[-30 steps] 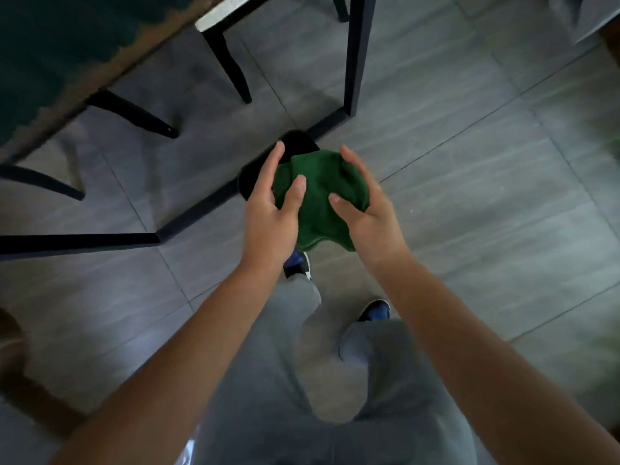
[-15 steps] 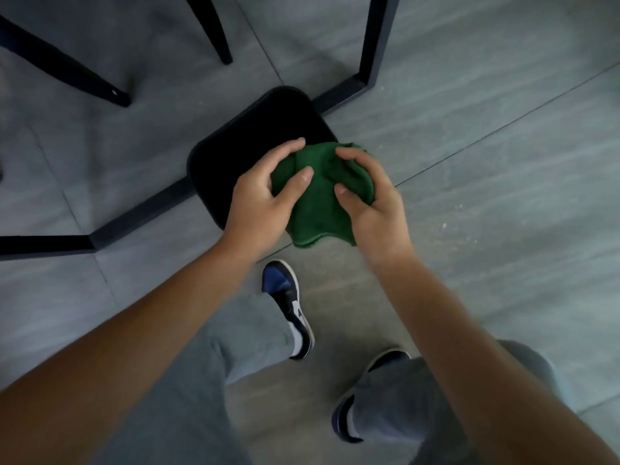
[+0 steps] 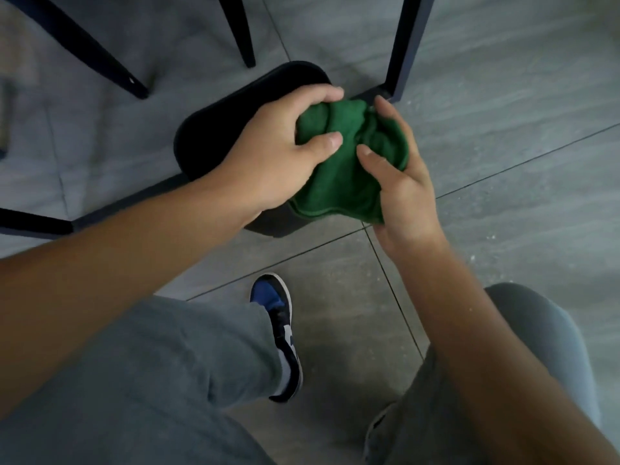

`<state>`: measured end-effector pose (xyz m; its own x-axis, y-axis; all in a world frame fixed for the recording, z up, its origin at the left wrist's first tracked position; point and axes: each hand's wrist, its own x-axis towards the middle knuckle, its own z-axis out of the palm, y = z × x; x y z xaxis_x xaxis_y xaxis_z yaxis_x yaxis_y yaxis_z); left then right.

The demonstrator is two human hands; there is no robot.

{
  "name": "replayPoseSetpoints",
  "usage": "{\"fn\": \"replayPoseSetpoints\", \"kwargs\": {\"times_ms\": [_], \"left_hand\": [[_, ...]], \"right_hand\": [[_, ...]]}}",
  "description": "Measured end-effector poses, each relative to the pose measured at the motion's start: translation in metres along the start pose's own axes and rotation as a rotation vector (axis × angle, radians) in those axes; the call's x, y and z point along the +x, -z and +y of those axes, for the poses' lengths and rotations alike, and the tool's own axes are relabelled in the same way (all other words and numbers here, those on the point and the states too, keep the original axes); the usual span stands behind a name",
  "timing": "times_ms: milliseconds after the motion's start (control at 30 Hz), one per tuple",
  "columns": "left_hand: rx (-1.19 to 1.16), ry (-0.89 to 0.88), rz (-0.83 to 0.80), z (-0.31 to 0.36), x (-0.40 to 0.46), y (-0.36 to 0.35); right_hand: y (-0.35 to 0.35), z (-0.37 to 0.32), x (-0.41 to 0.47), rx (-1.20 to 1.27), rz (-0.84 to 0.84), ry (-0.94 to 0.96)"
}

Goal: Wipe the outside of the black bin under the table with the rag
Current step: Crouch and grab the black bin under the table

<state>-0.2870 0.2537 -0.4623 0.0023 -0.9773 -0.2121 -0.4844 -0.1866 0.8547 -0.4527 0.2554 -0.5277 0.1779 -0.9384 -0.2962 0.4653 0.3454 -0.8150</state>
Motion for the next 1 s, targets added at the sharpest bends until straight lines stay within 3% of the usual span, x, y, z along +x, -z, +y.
{"fn": "replayPoseSetpoints", "kwargs": {"times_ms": [200, 300, 533, 767, 1000], "left_hand": [[0.169, -0.078, 0.012, 0.009, -0.01, -0.01], [0.264, -0.102, -0.059, 0.018, -0.008, -0.001], [0.76, 0.083, -0.24, -0.017, 0.017, 0.018], [0.711, 0.16, -0.406, -0.084, 0.006, 0.011], [0.663, 0.035, -0.229, -0.105, 0.005, 0.016]], "right_hand": [[0.014, -0.004, -0.008, 0.0, -0.021, 0.018], [0.019, -0.008, -0.008, -0.006, 0.002, 0.049], [0.059, -0.008, 0.001, 0.052, 0.225, 0.023], [0.074, 0.009, -0.001, -0.04, 0.353, -0.074], [0.072, 0.008, -0.002, -0.145, 0.283, -0.036]]}}
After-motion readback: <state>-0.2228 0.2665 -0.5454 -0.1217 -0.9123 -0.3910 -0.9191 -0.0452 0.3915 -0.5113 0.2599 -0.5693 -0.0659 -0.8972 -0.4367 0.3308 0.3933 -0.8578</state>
